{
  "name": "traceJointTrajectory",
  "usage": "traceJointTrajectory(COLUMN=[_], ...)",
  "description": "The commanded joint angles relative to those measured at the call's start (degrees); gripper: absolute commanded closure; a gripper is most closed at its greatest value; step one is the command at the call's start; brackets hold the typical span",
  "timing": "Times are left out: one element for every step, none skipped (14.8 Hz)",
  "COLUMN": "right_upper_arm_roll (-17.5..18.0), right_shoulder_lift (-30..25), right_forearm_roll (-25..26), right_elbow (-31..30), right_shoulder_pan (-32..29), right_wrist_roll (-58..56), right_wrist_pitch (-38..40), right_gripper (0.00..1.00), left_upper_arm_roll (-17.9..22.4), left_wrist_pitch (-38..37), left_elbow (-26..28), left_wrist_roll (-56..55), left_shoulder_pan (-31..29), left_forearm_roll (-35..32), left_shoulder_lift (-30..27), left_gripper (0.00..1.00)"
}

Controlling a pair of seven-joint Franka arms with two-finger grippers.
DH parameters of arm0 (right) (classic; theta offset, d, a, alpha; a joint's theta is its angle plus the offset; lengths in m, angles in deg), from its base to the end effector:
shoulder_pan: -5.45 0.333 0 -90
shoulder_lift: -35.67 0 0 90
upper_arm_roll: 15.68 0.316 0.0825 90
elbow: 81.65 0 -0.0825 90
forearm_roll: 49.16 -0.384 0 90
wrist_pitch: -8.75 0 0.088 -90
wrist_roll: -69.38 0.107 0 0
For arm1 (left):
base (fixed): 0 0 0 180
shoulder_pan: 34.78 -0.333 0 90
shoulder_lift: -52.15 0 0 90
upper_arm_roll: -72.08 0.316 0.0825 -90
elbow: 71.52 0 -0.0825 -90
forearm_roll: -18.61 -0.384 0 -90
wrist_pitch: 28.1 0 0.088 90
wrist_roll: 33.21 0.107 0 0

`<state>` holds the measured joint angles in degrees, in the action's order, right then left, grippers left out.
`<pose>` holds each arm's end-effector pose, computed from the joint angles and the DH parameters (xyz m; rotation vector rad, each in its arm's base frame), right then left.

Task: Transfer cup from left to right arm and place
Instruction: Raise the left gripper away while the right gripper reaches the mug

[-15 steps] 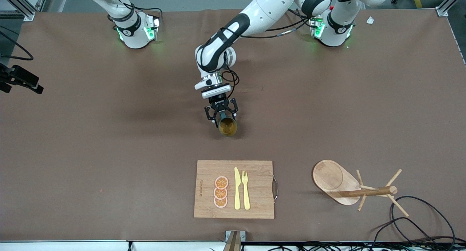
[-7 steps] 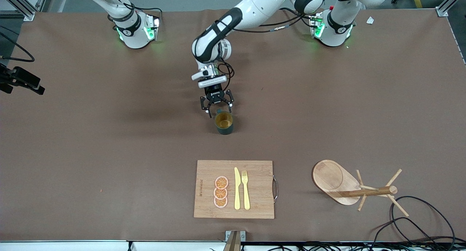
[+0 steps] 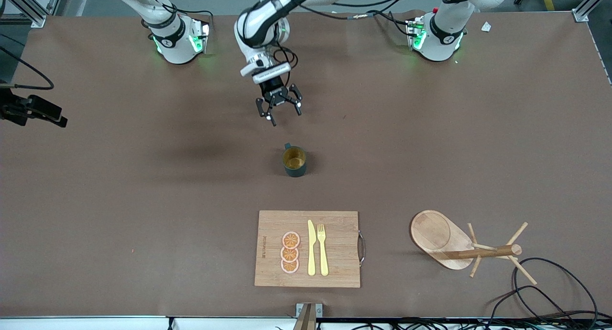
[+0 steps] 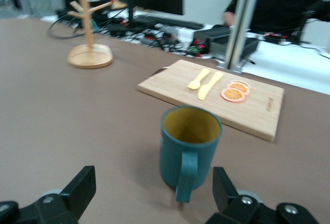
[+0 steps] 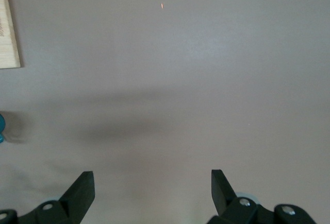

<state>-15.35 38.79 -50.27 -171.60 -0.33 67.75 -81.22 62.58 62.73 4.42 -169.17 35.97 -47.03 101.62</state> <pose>0.5671 -0.0521 0.5943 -3.1158 0.1047 0.0823 0.2401 -0.6659 0.2264 -2.4181 -0.7482 -1.5182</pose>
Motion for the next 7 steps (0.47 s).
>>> traceJointTrajectory(right_upper_arm_roll=[0.81, 0.99, 1.08, 0.99, 1.08, 1.08, 1.08], right_shoulder_lift=[4.33, 5.91, 7.58, 8.99, 10.22, 11.63, 13.03], right_forearm_roll=[-0.99, -1.43, -1.79, -2.05, -2.05, -2.14, -2.58], right_elbow=[-0.22, -0.22, -0.22, -0.31, -0.31, -0.40, -0.40], right_shoulder_pan=[-0.73, -0.20, 0.85, 1.90, 2.61, 3.48, 4.45], right_wrist_roll=[-0.65, -0.65, -0.65, -0.65, -0.48, -0.30, -0.04], right_wrist_pitch=[-3.53, -4.25, -4.60, -5.56, -6.97, -8.11, -8.56], right_gripper=[0.00, 0.00, 0.00, 0.00, 0.00, 0.00, 0.00], left_upper_arm_roll=[-0.08, -0.08, -0.08, 0.01, -0.25, -0.26, -0.26], left_wrist_pitch=[-0.22, -0.05, -0.05, -0.05, -0.05, -0.05, 0.65], left_elbow=[1.32, 1.32, 1.32, 2.11, 2.03, 1.77, 1.76], left_wrist_roll=[7.07, 9.19, 10.69, 12.10, 14.03, 16.83, 19.38], left_shoulder_pan=[-2.54, -4.11, -6.48, -9.72, -12.19, -14.91, -18.07], left_forearm_roll=[7.69, 9.72, 11.48, 12.71, 13.77, 15.87, 17.72], left_shoulder_lift=[-8.93, -11.57, -14.12, -17.28, -19.05, -20.80, -22.48], left_gripper=[0.00, 0.00, 0.00, 0.00, 0.00, 0.00, 0.00])
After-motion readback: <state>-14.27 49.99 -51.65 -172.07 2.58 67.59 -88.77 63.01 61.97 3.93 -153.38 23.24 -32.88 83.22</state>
